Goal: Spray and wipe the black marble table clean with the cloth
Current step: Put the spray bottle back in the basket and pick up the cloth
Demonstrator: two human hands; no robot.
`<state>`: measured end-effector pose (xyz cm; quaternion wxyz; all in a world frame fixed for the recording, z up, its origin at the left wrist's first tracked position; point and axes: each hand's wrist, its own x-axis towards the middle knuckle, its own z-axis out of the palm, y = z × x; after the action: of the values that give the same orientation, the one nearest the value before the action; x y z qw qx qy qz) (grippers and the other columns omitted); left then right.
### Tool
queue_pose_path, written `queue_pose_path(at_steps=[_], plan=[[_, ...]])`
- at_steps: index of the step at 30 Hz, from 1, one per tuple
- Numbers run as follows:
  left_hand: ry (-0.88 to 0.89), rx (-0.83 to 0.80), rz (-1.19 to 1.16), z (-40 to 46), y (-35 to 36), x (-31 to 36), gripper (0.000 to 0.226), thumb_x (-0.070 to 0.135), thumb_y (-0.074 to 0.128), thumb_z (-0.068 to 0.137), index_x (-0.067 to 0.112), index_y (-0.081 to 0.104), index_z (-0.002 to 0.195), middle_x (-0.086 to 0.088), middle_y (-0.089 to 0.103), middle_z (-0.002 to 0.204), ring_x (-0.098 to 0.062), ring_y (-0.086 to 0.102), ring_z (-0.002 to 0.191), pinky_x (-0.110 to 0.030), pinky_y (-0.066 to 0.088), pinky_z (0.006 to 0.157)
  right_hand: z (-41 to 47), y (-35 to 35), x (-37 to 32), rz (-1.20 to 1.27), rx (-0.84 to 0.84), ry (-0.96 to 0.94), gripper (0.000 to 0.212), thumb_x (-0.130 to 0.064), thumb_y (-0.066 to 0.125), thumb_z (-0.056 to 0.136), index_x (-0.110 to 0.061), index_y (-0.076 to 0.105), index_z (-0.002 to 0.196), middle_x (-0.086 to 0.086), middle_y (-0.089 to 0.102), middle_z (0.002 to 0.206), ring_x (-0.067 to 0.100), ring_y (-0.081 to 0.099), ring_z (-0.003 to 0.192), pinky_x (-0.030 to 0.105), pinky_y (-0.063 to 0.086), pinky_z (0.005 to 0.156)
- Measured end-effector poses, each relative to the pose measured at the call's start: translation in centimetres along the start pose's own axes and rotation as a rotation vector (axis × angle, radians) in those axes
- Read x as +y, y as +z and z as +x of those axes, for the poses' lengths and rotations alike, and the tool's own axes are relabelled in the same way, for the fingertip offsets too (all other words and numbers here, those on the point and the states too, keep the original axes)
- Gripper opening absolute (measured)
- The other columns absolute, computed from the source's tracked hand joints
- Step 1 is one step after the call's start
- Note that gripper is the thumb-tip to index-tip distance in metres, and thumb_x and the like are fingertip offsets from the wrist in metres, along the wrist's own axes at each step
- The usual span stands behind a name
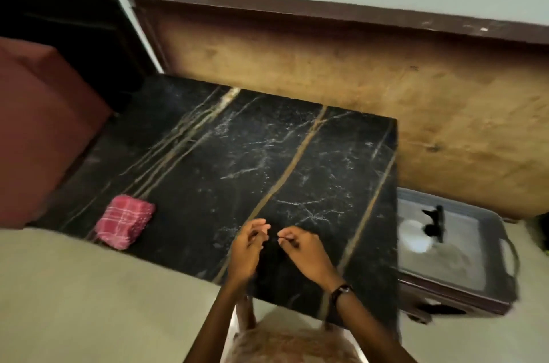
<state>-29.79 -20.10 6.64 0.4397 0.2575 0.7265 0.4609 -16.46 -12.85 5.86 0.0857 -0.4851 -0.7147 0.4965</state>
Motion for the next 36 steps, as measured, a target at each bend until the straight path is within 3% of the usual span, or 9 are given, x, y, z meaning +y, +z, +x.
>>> queue_pose_path(at_steps=[5,8,12,16,20,26,30,34,36], plan=[[0.026,0.259,0.149,1.7,-15.2,-2.7,0.020,0.013,0.055,0.092,0.012,0.058,0.112,-0.004,0.068,0.105,-0.023,0.064,0.102,-0.037,0.050,0.091,4.5,10.5,-8.4,-0.043,-0.165,-0.089,0.017,-0.026,0.060,0.090,-0.022,0.068,0.104,0.002,0.072,0.101,0.019,0.067,0.094,0.036,0.053,0.085],[0.028,0.398,0.288,3.0,-22.4,-4.0,0.026,0.011,0.052,0.093,0.005,0.055,0.118,-0.015,0.063,0.115,-0.032,0.060,0.106,-0.034,0.045,0.086,6.9,16.5,-12.7,-0.086,-0.205,-0.127,0.022,-0.023,0.060,0.089,-0.015,0.067,0.109,0.006,0.072,0.106,0.022,0.065,0.099,0.033,0.051,0.085],[-0.021,0.593,0.430,5.5,-28.5,-4.7,0.036,0.016,0.051,0.094,0.003,0.049,0.127,-0.020,0.053,0.130,-0.036,0.047,0.120,-0.046,0.040,0.098,9.4,22.3,-16.2,-0.064,-0.249,-0.053,0.036,-0.021,0.063,0.089,-0.009,0.058,0.122,0.009,0.064,0.120,0.025,0.061,0.109,0.034,0.048,0.094],[-0.125,0.468,0.522,8.5,-32.3,-5.5,0.047,0.021,0.058,0.089,0.004,0.043,0.131,-0.020,0.048,0.136,-0.039,0.041,0.125,-0.052,0.036,0.101,10.8,25.5,-18.2,-0.013,-0.265,0.031,0.057,-0.024,0.064,0.089,-0.010,0.040,0.139,0.008,0.046,0.135,0.025,0.056,0.115,0.038,0.048,0.097],[-0.217,0.306,0.494,10.1,-32.8,-6.5,0.053,0.024,0.062,0.086,0.004,0.041,0.130,-0.024,0.049,0.132,-0.042,0.048,0.121,-0.057,0.041,0.100,11.0,27.3,-18.6,-0.024,-0.271,0.056,0.068,-0.025,0.066,0.088,-0.015,0.030,0.145,0.009,0.042,0.138,0.025,0.052,0.120,0.040,0.047,0.100],[-0.359,0.285,0.643,11.9,-32.7,-6.0,0.068,0.026,0.072,0.078,0.004,0.039,0.134,-0.025,0.046,0.136,-0.044,0.041,0.127,-0.055,0.034,0.106,10.8,27.2,-17.7,0.045,-0.314,0.091,0.073,-0.018,0.064,0.089,-0.015,0.023,0.149,0.008,0.036,0.145,0.023,0.052,0.123,0.033,0.047,0.097],[-0.428,0.199,0.407,12.2,-33.1,-5.0,0.060,0.019,0.076,0.075,-0.002,0.050,0.124,-0.023,0.060,0.123,-0.039,0.058,0.112,-0.046,0.045,0.095,10.6,26.6,-17.1,0.111,-0.323,0.114,0.072,-0.017,0.064,0.089,-0.011,0.024,0.148,0.008,0.035,0.147,0.022,0.053,0.122,0.029,0.048,0.093],[-0.324,0.187,0.164,10.1,-30.1,-3.4,0.046,0.012,0.071,0.078,0.003,0.055,0.121,-0.018,0.064,0.114,-0.034,0.060,0.104,-0.042,0.047,0.092,10.4,25.0,-15.9,0.224,-0.295,0.179,0.067,-0.017,0.064,0.089,-0.008,0.028,0.146,0.009,0.041,0.145,0.020,0.057,0.116,0.015,0.050,0.076],[-0.308,0.136,0.072,9.0,-27.4,-2.2,0.047,0.015,0.067,0.081,0.009,0.052,0.125,-0.012,0.062,0.113,-0.029,0.057,0.103,-0.039,0.046,0.087,10.0,23.5,-15.0,0.299,-0.249,0.217,0.064,-0.018,0.064,0.090,-0.007,0.033,0.144,0.009,0.044,0.142,0.018,0.057,0.114,0.013,0.046,0.075]])
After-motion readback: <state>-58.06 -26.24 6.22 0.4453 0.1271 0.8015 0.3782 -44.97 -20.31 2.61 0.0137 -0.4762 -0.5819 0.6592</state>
